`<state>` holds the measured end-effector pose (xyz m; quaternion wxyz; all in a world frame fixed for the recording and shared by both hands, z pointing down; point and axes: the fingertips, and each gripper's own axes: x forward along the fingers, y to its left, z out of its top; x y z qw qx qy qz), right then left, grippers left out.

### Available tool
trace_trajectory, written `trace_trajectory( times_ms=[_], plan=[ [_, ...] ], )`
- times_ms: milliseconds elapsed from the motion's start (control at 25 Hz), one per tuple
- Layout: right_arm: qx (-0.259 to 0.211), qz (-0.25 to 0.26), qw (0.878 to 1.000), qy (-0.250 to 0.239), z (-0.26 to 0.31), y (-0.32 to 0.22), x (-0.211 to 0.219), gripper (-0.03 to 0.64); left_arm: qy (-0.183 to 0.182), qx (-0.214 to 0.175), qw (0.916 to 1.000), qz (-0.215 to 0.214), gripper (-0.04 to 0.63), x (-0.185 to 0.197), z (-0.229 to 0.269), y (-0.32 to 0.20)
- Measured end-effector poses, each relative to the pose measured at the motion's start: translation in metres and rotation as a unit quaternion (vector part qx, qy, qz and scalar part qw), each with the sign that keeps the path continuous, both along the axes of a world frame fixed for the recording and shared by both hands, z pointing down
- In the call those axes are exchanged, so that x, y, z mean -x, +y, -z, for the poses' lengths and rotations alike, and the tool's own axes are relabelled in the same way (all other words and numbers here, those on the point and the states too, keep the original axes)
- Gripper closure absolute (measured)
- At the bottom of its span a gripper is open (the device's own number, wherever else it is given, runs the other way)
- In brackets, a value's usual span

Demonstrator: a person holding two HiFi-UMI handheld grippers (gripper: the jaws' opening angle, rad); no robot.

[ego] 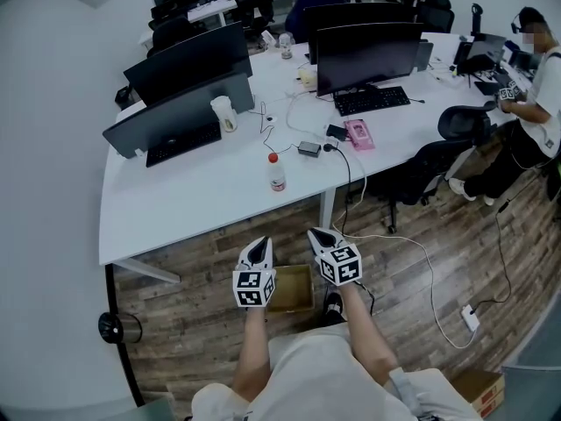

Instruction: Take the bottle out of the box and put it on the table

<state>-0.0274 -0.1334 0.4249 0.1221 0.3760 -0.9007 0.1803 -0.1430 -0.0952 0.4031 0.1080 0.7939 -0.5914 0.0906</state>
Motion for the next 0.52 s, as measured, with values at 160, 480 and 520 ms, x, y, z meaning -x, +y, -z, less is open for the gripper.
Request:
trace_trajectory(
  times_ms=[160,480,520],
  plan=[
    [-0.004,0.003,1.000,0.004,0.0008,-0.0011,0.0031,0.577,-0.001,0.000,1.0000,0.003,0.581,0.0044,0.0011,-0.0016],
    [-0.013,0.009,1.000,0.008,0.0037,-0.0014,0.0058,0.577,0.000,-0.002,1.0000,0.003,0.581,0.0061,0.0029,-0.0033],
    [-0.014,0.009,1.000,0.009,0.0044,-0.0020,0.0060,0.577,0.000,-0.003,1.0000,0.003,0.581,0.0063,0.0034,-0.0040]
  ],
)
